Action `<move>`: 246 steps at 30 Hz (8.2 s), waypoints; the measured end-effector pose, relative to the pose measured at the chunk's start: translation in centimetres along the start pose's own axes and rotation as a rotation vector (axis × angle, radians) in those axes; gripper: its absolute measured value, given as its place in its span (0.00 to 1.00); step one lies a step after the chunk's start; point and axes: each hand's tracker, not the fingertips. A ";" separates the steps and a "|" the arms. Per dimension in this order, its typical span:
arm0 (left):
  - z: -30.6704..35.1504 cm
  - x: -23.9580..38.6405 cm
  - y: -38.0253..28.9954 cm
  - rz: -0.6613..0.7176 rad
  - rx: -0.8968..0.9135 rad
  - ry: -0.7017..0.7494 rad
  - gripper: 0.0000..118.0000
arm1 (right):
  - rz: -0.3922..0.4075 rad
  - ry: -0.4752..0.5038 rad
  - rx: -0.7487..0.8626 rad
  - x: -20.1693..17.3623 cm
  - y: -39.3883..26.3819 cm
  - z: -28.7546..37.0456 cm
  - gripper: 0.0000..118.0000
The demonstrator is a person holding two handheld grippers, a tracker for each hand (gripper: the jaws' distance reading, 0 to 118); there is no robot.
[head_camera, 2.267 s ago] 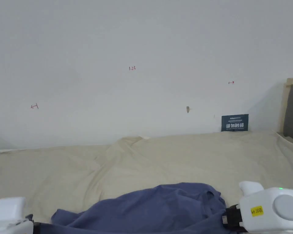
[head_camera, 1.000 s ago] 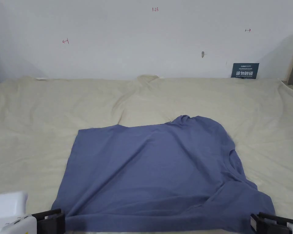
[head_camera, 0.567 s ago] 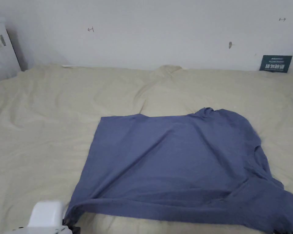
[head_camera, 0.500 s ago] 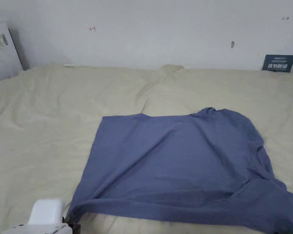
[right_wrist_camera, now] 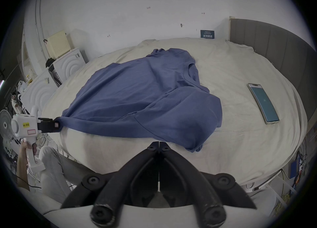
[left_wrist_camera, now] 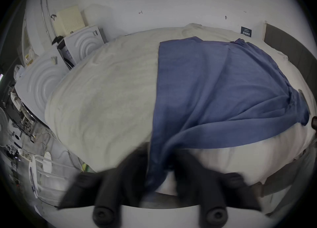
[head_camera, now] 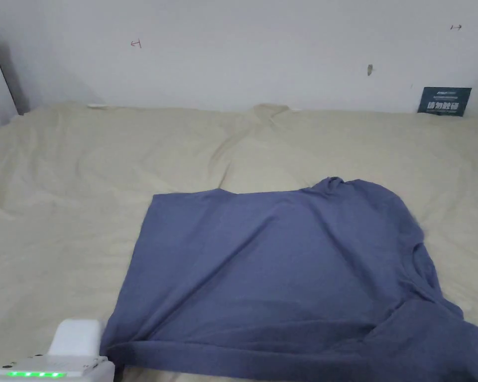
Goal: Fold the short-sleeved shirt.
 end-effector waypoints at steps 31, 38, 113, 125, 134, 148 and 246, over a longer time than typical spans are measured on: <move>0.7 -0.3 0.5 0.043 -0.025 -0.016 0.02 | -0.130 -0.111 -0.003 8.2 0.9 -4.9 0.31; 1.1 -0.4 0.7 0.040 -0.023 -0.016 0.02 | -0.137 -0.059 -0.007 7.2 0.8 -4.9 0.01; -6.8 -1.0 9.2 0.067 -0.038 -0.029 0.05 | -0.068 -0.121 -0.030 5.6 6.4 -7.1 0.32; -5.5 -0.1 9.7 0.050 -0.036 -0.001 0.05 | -0.006 -0.077 -0.112 12.0 8.5 -12.1 0.58; -5.0 0.0 10.1 0.061 -0.045 0.005 0.05 | 0.094 -0.089 -0.107 9.7 9.3 -12.6 0.02; -0.3 -1.8 9.0 0.048 -0.001 0.026 0.05 | -0.037 -0.060 -0.046 11.9 7.0 -4.0 0.02; -18.4 -0.3 29.7 -0.016 -0.135 -0.127 0.01 | -0.030 -0.112 -0.202 10.2 31.0 -23.2 0.00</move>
